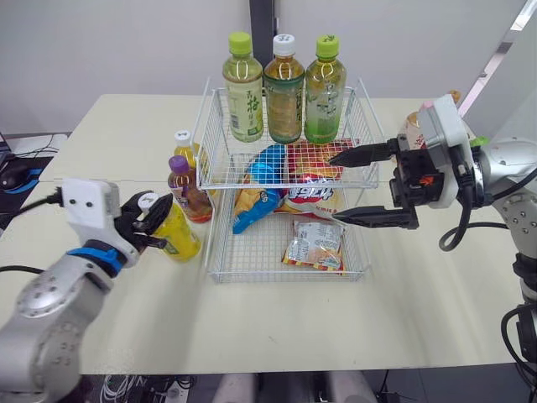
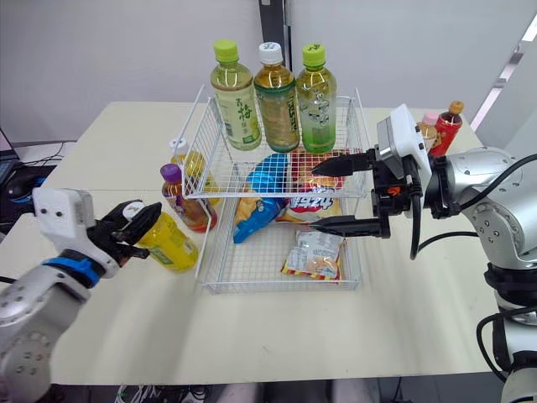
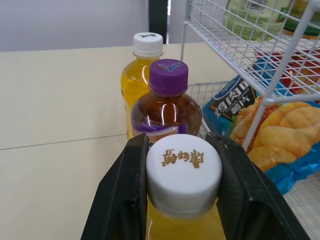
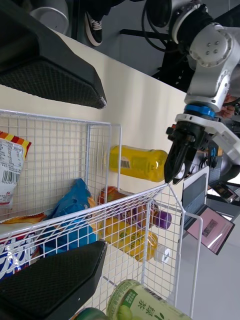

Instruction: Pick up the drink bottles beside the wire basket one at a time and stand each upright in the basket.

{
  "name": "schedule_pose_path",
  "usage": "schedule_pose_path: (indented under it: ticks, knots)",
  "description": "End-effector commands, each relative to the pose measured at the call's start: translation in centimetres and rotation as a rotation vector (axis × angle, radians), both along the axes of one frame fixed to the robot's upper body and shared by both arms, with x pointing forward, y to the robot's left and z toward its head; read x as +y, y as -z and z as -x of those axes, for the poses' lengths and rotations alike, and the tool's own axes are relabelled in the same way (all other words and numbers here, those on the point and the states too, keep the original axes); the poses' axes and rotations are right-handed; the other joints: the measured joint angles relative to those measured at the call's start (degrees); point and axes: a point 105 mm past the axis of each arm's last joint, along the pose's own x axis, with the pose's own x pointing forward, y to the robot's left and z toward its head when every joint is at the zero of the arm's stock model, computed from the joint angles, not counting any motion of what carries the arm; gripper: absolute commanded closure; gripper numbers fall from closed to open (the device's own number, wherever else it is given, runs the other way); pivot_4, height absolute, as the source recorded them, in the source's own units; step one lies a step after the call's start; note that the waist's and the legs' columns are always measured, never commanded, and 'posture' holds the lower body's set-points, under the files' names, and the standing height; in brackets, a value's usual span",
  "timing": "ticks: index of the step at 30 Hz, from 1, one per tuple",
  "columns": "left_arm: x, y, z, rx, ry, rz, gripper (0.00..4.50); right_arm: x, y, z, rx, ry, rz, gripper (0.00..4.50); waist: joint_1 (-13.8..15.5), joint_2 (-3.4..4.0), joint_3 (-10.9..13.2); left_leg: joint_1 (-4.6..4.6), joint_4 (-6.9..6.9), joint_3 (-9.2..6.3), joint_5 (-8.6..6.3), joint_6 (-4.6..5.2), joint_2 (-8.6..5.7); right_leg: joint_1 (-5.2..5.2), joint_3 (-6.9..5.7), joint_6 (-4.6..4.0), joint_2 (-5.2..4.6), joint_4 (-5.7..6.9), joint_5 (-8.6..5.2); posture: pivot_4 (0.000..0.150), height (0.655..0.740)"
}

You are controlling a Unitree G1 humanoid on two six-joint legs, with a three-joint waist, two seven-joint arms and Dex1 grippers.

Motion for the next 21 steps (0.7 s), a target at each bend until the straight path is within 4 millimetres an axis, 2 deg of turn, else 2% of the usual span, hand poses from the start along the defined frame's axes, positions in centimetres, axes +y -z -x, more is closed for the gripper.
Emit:
schedule_pose_path:
  ticks: [1, 5, 8, 11, 17, 19, 21]
  knots:
    - [1.0, -5.0, 1.1, -0.089, 0.102, -0.042, 3.14, -0.8, -1.2, 0.3, -0.061, 0.022, -0.014, 0.00, 0.0, 0.00, 0.0, -0.01, 0.00, -0.01, 0.00, 0.00, 0.01, 0.00, 0.00, 0.00, 0.02, -0.01, 0.00, 0.150, 0.7400]
    - [2.3, -9.4, 0.8, -0.101, 0.178, -0.057, 3.14, -1.2, -1.2, 0.2, -0.063, 0.041, -0.009, 0.00, -0.2, 0.03, 0.0, -0.02, -0.04, -0.01, -0.02, -0.03, 0.04, 0.00, 0.03, -0.01, 0.11, -0.07, -0.01, 0.150, 0.7400]
    - [2.1, -13.0, 0.2, -0.137, 0.265, -0.046, 3.14, -1.3, -1.2, 0.1, -0.069, 0.057, -0.008, 0.00, 0.0, 0.01, 0.1, -0.03, -0.05, -0.02, -0.03, -0.04, 0.07, 0.00, -0.04, -0.01, 0.16, -0.05, -0.02, 0.150, 0.7400]
    - [0.1, -17.2, -0.2, -0.184, 0.428, 0.010, 3.14, -1.7, -1.2, 0.4, -0.076, 0.073, -0.004, 0.00, 0.1, -0.04, 0.1, -0.07, -0.04, 0.02, -0.03, -0.06, 0.03, 0.01, -0.07, 0.02, 0.19, -0.05, -0.03, 0.150, 0.7400]
    - [-2.9, -20.5, -1.2, -0.164, 0.624, 0.022, 3.14, -2.3, -1.2, 0.6, -0.084, 0.113, -0.008, 0.00, -0.4, -0.02, 0.1, -0.09, -0.06, 0.12, -0.08, -0.13, 0.05, -0.04, 0.02, 0.14, 0.22, -0.02, -0.05, 0.150, 0.7400]
    - [-4.2, -22.2, -1.2, -0.183, 0.699, 0.032, 3.14, -2.6, -1.5, 0.8, -0.083, 0.130, -0.024, 0.00, -0.4, -0.05, 0.1, -0.10, -0.06, 0.14, -0.08, -0.13, 0.05, -0.07, 0.05, 0.16, 0.21, 0.03, -0.08, 0.150, 0.7400]
    - [-6.4, -23.1, -1.2, -0.161, 0.799, 0.015, 3.14, -2.9, -1.8, 1.0, -0.086, 0.148, -0.047, 0.00, -0.2, -0.07, 0.1, -0.18, 0.00, 0.13, -0.07, -0.13, 0.05, -0.09, -0.02, 0.16, 0.24, 0.01, -0.09, 0.150, 0.7400]
